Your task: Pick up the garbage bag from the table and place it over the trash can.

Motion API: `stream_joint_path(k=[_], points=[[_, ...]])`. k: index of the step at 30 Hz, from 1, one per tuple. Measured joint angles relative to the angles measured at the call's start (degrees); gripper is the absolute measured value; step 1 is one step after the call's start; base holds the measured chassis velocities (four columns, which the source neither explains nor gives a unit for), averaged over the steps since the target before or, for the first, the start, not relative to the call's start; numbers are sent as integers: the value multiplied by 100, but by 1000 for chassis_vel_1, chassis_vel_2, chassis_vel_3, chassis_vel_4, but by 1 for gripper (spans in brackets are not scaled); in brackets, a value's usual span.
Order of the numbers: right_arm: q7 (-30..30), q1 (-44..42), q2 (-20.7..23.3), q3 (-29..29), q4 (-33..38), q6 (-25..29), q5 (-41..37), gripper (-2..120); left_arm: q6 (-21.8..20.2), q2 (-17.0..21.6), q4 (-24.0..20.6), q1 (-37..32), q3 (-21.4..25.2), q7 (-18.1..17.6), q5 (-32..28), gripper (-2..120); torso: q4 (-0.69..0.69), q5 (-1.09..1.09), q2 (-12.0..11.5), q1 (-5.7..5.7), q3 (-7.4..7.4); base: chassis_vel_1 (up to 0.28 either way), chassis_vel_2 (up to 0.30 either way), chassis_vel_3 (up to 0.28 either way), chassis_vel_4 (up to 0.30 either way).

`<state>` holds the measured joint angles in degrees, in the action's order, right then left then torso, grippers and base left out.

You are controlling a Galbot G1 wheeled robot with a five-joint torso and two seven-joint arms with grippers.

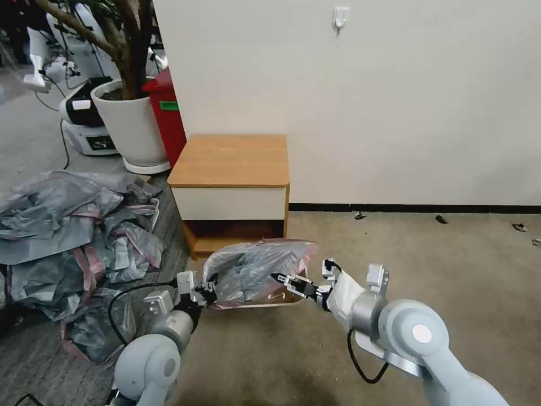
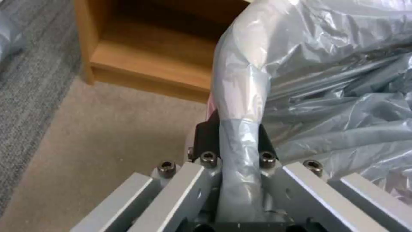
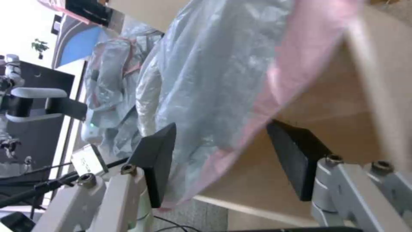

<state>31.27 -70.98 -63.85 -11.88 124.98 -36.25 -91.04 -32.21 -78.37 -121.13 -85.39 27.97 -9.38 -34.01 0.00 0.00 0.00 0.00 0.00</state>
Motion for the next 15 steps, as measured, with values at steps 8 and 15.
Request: stream_joint_path(k=[8, 15], points=[[-62, 79, -206, -2, -163, 12, 50, 52, -5, -66, -2, -14, -76, 1, 85, 2, 0, 0, 0, 0, 0, 0, 0, 0, 0], [-223, 71, -276, -17, -263, 16, 149, 32, -8, -76, -26, -30, -83, 2, 99, 2, 0, 0, 0, 0, 0, 0, 0, 0, 0]])
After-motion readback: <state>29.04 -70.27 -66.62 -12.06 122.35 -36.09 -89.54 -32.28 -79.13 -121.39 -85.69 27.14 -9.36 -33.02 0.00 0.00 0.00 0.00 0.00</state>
